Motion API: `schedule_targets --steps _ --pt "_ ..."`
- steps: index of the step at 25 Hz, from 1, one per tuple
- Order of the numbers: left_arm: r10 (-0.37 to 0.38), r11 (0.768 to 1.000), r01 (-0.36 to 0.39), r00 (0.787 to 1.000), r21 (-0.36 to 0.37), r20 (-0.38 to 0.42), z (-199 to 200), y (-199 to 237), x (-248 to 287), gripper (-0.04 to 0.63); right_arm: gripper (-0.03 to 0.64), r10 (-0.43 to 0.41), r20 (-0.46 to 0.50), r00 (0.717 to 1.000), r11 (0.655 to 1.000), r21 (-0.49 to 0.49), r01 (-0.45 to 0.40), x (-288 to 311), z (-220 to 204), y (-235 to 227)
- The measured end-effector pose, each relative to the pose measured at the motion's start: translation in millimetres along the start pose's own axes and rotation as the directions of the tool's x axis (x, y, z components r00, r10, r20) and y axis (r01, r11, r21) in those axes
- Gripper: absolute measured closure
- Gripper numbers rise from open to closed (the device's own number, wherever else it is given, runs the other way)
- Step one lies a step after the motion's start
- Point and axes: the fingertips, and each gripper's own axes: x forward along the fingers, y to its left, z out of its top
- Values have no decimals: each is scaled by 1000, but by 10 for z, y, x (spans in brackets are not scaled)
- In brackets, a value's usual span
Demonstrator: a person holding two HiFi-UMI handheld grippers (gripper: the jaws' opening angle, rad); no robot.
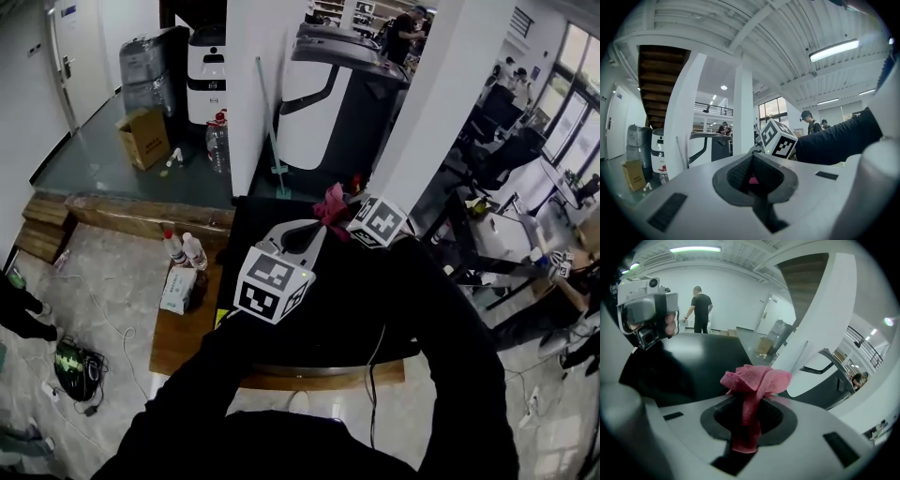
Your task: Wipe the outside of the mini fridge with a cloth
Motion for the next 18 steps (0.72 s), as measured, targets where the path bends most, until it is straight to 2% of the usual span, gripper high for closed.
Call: schedule_targets --steps 10,14,18 --pt "-77 997 77 997 -4 -2 -28 -411 220 589 529 -101 -100 990 988 109 112 -543 -980 -373" --pt "-84 996 84 996 -5 5 10 -477 175 589 529 -144 -149 978 977 137 165 -722 -1233 -457" --pt "-70 998 70 997 1 24 112 -404 -25 589 529 -193 -205 959 967 124 221 -866 -1346 -492"
